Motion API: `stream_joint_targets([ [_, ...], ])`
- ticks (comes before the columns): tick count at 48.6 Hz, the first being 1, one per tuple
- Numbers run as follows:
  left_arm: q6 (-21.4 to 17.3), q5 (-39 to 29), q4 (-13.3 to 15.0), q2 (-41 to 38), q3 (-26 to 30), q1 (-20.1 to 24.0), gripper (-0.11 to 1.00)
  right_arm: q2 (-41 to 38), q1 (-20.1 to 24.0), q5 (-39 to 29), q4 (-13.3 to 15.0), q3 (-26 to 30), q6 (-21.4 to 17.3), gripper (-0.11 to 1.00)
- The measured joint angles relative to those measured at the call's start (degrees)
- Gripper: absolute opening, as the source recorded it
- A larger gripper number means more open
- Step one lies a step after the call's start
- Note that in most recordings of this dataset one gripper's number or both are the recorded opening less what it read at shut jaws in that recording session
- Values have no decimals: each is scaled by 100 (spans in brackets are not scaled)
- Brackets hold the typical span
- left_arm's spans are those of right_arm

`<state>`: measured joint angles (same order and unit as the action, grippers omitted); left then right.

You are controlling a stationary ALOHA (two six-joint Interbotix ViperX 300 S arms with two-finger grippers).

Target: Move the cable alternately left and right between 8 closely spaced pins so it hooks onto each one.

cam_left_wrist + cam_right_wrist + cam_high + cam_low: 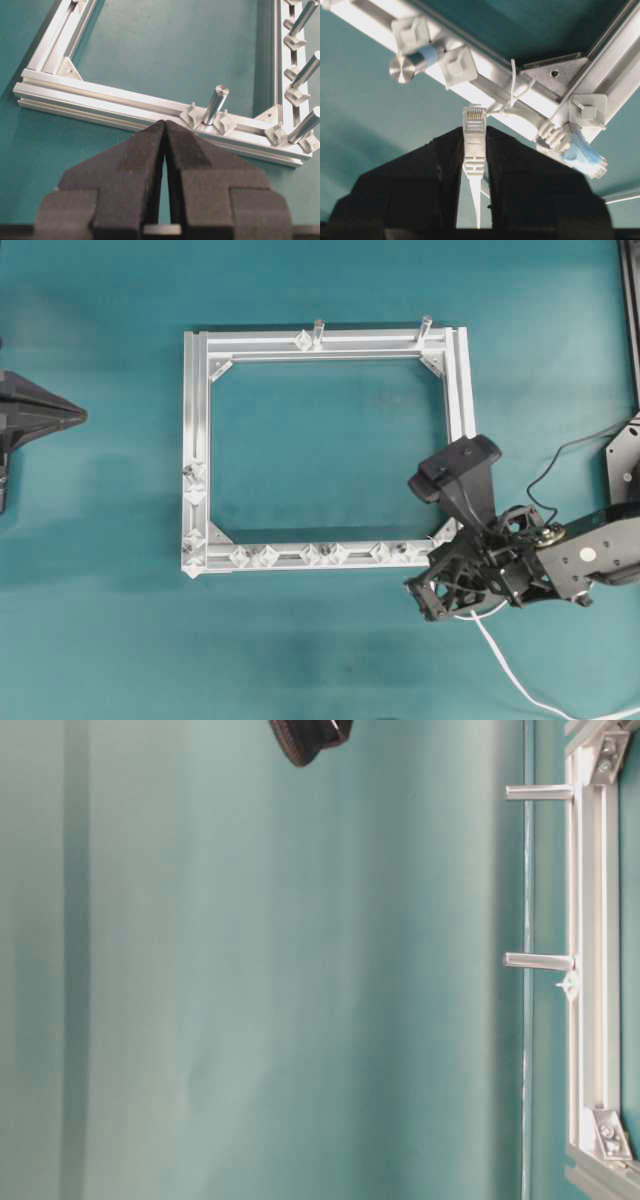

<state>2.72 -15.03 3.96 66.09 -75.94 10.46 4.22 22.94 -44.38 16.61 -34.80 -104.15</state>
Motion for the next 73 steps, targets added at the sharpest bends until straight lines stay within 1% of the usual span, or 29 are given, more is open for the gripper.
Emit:
stream_joint_targets([
  [3, 0, 0, 0, 0, -9, 9, 3, 0, 0, -9, 88, -9, -272, 15],
  [6, 0, 0, 0, 0, -9, 0, 3, -9, 0, -9, 132, 0, -457, 15],
  [10, 0, 0, 0, 0, 0, 0, 3, 0, -9, -9, 149, -18, -624, 15],
  [17, 0, 0, 0, 0, -9, 0, 3, -62, -79, -18, 158, -18, -765, 15],
  [33, 0, 0, 0, 0, -9, 0, 3, -97, -264, -97, 158, -26, -782, 15],
  [69, 9, 0, 0, 0, -9, 9, 3, -97, -264, -97, 158, -35, -782, 15],
  [73, 0, 0, 0, 0, -18, 0, 3, -97, -290, -97, 158, -35, -721, 15],
])
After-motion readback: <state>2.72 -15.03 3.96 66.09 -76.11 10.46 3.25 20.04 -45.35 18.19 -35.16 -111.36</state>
